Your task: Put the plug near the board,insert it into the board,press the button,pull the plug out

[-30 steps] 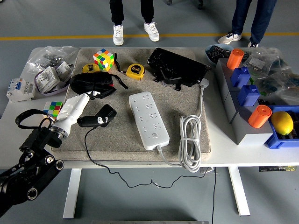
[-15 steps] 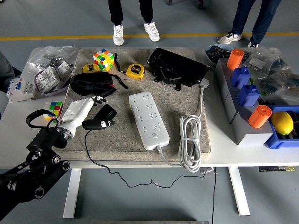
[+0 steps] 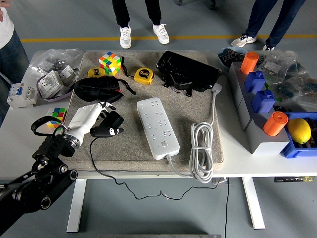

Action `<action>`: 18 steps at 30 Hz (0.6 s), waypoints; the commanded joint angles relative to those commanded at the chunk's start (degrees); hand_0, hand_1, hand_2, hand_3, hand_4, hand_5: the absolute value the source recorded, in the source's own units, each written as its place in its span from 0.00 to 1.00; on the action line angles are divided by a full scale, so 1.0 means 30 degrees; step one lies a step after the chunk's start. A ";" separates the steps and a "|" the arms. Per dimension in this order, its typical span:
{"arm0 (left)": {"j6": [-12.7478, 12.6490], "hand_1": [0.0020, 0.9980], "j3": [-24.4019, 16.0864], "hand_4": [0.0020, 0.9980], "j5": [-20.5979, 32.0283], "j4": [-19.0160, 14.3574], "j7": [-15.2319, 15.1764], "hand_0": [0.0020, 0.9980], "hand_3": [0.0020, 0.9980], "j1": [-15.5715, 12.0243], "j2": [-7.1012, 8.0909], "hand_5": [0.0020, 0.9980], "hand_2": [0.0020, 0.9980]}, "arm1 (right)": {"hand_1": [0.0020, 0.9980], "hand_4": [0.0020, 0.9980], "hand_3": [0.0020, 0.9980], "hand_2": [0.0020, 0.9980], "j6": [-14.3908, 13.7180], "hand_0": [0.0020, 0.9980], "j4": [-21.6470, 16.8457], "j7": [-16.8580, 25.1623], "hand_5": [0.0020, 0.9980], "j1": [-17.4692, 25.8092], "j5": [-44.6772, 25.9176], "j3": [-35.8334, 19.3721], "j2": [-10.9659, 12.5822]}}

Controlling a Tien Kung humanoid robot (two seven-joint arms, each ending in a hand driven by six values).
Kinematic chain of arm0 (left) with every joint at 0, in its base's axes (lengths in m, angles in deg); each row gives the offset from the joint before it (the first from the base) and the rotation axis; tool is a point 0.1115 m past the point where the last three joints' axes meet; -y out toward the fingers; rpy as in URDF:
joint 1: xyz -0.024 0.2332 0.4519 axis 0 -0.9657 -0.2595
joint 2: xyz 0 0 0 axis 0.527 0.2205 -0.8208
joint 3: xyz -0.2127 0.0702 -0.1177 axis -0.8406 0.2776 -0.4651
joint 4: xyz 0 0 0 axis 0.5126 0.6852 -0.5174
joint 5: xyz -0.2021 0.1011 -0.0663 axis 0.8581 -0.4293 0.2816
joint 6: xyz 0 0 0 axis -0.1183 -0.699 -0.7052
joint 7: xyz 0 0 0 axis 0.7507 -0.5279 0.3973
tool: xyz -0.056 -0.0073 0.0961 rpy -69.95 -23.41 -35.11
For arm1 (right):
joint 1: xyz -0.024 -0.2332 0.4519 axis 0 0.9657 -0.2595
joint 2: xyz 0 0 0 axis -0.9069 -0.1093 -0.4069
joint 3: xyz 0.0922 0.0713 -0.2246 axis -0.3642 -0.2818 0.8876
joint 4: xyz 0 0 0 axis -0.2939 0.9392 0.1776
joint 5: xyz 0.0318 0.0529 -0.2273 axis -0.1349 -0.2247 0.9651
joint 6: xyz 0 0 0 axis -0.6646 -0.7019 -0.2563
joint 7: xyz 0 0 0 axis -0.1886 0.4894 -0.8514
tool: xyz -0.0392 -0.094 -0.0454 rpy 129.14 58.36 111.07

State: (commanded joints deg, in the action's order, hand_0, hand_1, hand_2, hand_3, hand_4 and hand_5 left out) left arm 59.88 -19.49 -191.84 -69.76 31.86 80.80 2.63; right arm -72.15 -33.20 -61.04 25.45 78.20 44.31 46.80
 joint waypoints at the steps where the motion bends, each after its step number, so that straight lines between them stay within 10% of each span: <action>1: -0.0052 0.48 0.0005 1.00 0.0035 0.0012 -0.0051 0.34 0.59 0.0003 -0.0006 0.32 0.52 | 0.61 0.81 0.55 0.56 -0.0004 0.61 -0.0009 0.0015 0.32 0.0000 0.0016 -0.0015 -0.0002; 2: -0.0109 0.45 0.0008 0.96 0.0054 0.0014 -0.0100 0.31 0.55 0.0004 -0.0009 0.21 0.50 | 0.61 0.81 0.55 0.56 -0.0007 0.61 -0.0010 0.0026 0.32 -0.0003 0.0018 -0.0017 -0.0005; 18: -0.0695 0.36 0.0228 0.82 0.0193 0.0018 -0.0333 0.25 0.51 0.0091 -0.0027 0.12 0.39 | 0.60 0.80 0.55 0.55 -0.0092 0.61 -0.0007 0.0181 0.32 -0.0020 0.0030 -0.0029 -0.0004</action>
State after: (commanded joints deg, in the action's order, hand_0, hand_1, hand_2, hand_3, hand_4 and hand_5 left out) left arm 57.80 -18.81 -191.26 -69.71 30.86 81.08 2.54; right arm -72.43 -33.22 -60.49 25.39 78.29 44.23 46.79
